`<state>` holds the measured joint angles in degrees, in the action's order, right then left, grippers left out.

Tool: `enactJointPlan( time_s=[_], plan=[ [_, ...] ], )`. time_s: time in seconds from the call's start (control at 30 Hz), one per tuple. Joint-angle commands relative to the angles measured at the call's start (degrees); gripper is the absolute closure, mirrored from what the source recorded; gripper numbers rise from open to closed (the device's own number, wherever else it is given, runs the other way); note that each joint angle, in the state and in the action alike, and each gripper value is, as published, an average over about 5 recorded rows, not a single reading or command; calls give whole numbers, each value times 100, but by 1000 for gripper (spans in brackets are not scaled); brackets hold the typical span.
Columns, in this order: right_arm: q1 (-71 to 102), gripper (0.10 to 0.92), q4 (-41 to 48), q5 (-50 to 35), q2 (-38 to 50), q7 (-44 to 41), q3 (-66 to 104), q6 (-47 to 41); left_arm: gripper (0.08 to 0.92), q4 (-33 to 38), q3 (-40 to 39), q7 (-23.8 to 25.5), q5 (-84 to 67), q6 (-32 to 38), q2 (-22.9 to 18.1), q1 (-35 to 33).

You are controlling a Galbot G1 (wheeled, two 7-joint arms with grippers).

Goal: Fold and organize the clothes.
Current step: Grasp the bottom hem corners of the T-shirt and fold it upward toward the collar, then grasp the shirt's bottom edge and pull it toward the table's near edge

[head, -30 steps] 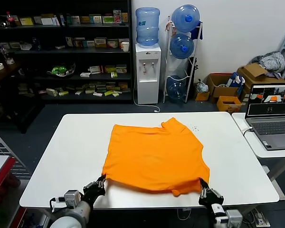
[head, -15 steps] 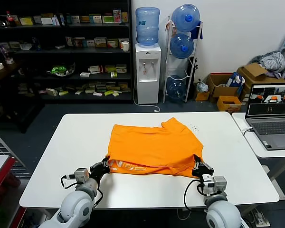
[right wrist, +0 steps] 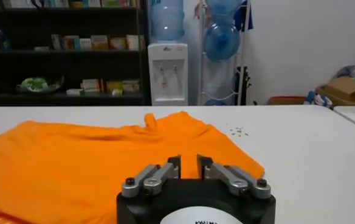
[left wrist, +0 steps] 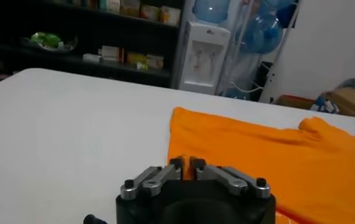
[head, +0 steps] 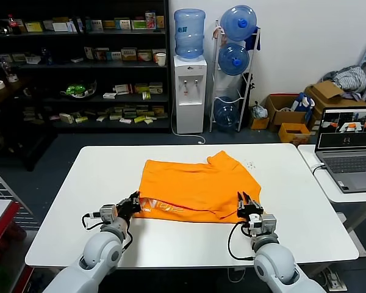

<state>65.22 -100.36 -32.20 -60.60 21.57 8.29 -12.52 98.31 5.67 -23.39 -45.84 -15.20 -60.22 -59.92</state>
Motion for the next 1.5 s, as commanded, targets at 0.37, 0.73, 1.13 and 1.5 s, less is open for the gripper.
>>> enactJointPlan(
  time_s=[0.37,0.73,1.13,1.5],
  plan=[
    [1404,282,-527,151,612,-567,952,112,382,730,586,19,45,-401,225,-1294],
    [1270,203,-413,-684,527,-534,993,-503,179,394,504,122,-139,-521,186,-955],
    [998,203,-155,-874,491,-538,834,-617,177,197,411,131,-263,-592,188,-730],
    [1008,345,-160,-937,510,-511,814,-665,260,90,306,121,-244,-601,160,-589]
  ],
)
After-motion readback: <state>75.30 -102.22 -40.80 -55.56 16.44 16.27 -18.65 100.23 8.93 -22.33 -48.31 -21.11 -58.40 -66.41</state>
